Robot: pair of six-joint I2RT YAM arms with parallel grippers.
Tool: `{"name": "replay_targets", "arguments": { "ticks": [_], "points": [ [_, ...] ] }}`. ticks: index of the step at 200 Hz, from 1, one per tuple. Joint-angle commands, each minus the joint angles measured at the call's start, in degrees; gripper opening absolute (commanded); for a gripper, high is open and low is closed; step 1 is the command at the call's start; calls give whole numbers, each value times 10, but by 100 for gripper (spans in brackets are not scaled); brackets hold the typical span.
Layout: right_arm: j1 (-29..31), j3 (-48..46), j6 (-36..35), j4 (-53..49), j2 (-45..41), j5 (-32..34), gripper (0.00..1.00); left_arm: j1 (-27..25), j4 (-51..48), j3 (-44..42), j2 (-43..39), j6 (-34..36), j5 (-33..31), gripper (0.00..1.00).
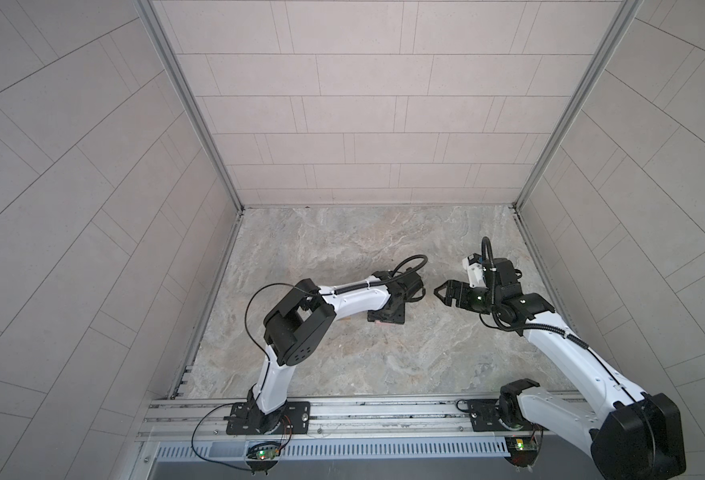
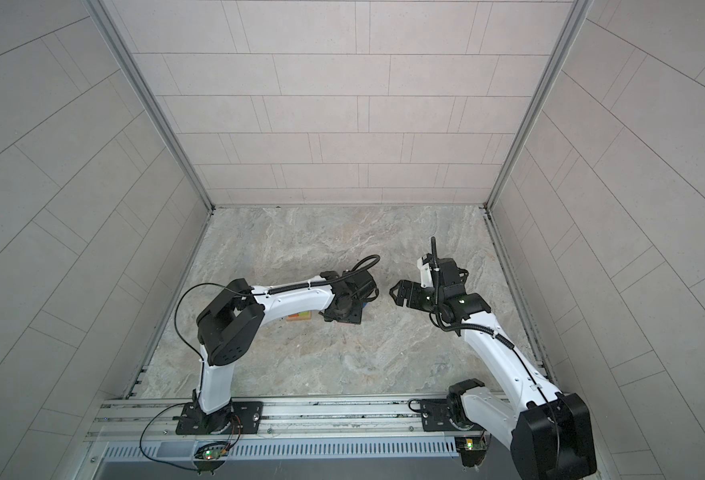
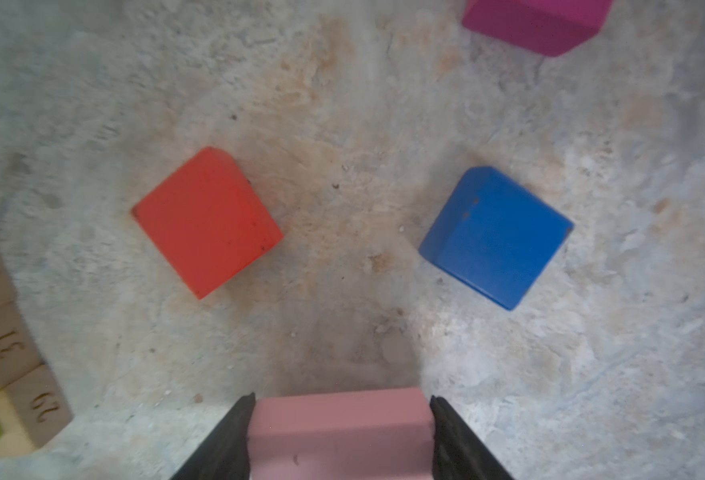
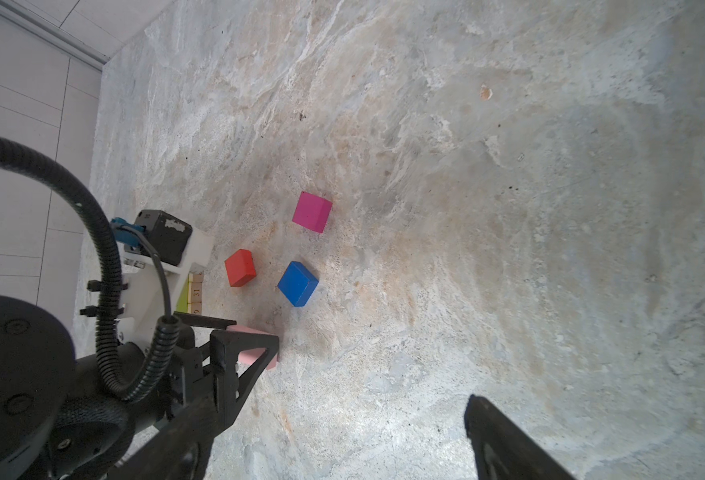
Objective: Build the wood block tower
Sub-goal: 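Lift the pink block with the left gripper and carry it over the stack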
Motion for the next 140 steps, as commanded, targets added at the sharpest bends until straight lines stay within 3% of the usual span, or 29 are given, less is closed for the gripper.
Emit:
{"name": "replay_targets", "arguments": {
  "ticks": [1, 102, 140],
  "points": [
    [-1, -3, -13, -11, -2, -8, 94, 8, -56, 32, -46, 28, -25, 52],
    [-1, -5, -8, 45, 7, -76, 94, 124, -166, 40, -170, 106, -54, 54],
    [15, -7, -3, 83, 20, -112, 94, 171, -178, 29, -196, 123, -25, 54]
  ]
}}
